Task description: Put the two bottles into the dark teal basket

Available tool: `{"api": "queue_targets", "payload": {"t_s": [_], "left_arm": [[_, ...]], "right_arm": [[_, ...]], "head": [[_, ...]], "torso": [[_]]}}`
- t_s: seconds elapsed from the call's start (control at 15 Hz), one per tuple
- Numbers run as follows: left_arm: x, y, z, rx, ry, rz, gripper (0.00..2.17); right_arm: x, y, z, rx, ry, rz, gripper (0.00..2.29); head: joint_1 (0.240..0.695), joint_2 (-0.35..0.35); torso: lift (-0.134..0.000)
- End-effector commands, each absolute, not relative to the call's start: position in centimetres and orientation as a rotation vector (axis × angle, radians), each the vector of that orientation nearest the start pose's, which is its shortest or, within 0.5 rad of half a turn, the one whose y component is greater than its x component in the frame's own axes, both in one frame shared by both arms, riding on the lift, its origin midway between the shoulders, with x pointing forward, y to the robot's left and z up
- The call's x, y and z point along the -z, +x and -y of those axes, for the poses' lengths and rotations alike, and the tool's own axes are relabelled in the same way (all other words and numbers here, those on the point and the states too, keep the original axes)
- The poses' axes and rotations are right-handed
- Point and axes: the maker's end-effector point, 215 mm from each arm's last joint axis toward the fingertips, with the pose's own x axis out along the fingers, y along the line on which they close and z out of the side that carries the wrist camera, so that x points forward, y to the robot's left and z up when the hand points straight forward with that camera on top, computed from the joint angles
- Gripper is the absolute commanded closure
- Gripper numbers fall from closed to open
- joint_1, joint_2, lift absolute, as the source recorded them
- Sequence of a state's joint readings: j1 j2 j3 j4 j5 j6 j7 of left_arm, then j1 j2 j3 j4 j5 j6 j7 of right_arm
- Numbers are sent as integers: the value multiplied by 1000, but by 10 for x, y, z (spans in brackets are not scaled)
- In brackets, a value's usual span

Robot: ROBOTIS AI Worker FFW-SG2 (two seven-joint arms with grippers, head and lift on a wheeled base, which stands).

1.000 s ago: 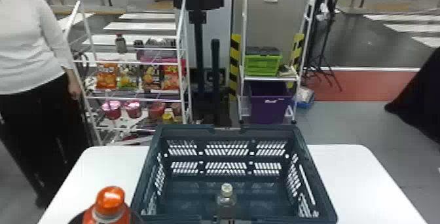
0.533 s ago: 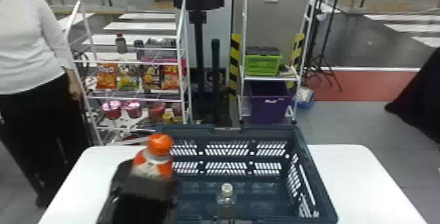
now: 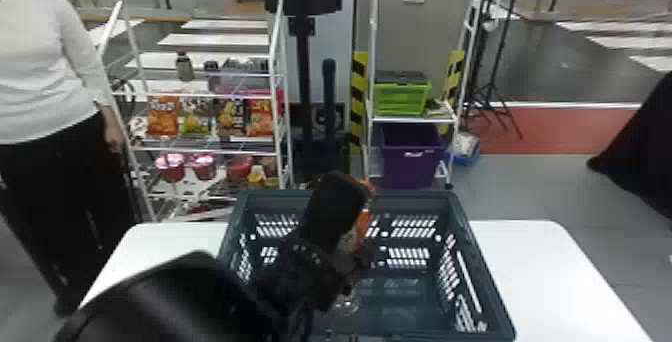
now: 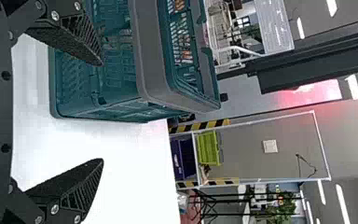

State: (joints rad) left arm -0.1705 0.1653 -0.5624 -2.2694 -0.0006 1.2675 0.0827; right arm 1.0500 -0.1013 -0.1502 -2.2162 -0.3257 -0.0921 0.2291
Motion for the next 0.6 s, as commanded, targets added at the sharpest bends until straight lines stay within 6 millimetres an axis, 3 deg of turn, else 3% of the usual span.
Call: {"api": "queue_targets", "payload": {"t_s": [0.0,0.27,0.53], "left_arm": [[322,520,-25,438,416,-546,2148],[380,525,-27,553,436,-783,2148],[418,525,-15,619,417,-927,2138]], "right_arm": [[406,267,260,-124,176,-291,167],[411,263,259,-117,188,-299,167],[412,262,258,-109,187,-299,167]], "head": [[499,0],[499,0],[499,0]], "torso": [[0],[0],[0]]}}
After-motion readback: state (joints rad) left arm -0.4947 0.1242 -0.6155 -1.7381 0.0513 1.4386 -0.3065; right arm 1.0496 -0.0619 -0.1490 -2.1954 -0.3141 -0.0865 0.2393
